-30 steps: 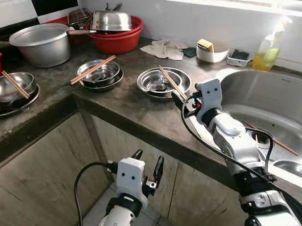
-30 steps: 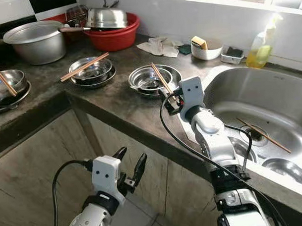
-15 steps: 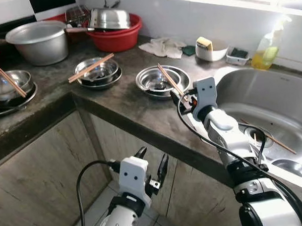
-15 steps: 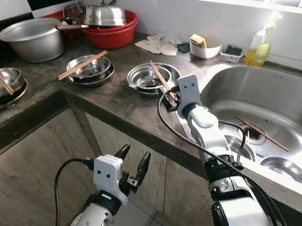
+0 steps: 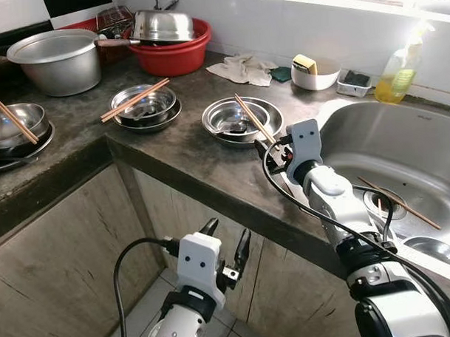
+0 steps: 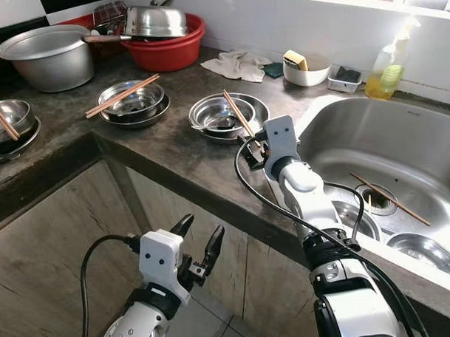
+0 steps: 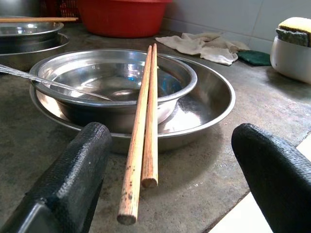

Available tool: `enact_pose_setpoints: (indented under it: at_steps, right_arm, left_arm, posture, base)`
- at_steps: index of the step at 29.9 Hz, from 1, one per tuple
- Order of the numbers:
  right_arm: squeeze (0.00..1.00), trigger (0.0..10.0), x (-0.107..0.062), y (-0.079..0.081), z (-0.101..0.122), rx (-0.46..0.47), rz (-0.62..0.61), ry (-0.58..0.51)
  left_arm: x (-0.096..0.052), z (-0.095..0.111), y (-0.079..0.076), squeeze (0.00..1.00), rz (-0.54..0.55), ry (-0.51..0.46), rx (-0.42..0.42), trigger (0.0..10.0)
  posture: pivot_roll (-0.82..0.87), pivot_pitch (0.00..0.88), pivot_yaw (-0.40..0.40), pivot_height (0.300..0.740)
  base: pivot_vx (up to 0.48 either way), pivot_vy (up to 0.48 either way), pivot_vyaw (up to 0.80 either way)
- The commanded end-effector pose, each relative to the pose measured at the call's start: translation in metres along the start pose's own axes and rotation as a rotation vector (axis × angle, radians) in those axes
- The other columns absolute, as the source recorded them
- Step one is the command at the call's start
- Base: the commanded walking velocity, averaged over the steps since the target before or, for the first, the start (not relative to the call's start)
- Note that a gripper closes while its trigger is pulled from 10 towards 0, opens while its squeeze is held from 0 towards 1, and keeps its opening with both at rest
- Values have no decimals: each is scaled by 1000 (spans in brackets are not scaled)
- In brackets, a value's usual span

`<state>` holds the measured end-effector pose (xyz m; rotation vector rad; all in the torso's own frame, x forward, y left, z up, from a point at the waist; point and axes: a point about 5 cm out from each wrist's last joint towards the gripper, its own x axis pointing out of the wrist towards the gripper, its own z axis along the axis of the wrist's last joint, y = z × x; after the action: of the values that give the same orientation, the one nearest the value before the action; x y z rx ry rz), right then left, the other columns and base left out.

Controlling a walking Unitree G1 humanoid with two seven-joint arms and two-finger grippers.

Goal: Kitchen organization

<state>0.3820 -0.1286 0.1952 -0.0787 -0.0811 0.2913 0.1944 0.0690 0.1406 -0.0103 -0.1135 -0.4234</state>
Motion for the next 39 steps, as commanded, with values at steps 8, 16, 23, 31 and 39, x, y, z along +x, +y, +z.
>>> enact_pose_setpoints:
  at_steps: [8, 16, 23, 31, 39]
  right_arm:
    - [0, 0, 3, -4, 6, -12, -3, -27]
    - [0, 0, 4, -4, 6, -14, 3, -32]
    - [0, 0, 4, -3, 8, -18, 5, -38]
    - [0, 0, 4, -4, 9, -16, -2, -46]
    - [0, 0, -10, 8, 32, 68, -21, -215]
  left_arm:
    - [-1, 3, -1, 0, 0, -15, 9, 10000]
    - [-1, 2, -1, 0, 3, -15, 9, 10000]
    - [-1, 2, 0, 0, 8, -14, 10, 10000]
    - [0, 2, 0, 0, 12, -14, 12, 10000]
    - [2, 0, 3, 0, 26, -11, 17, 10000]
  posture:
    - [140, 102, -68, 740]
    - [139, 104, -72, 740]
    - [137, 103, -72, 740]
    - [135, 101, -74, 740]
    - [137, 89, -78, 740]
  base:
    - [0, 0, 0]
    - [0, 0, 0]
    - [0, 0, 0]
    - [0, 0, 0]
    - [0, 0, 0]
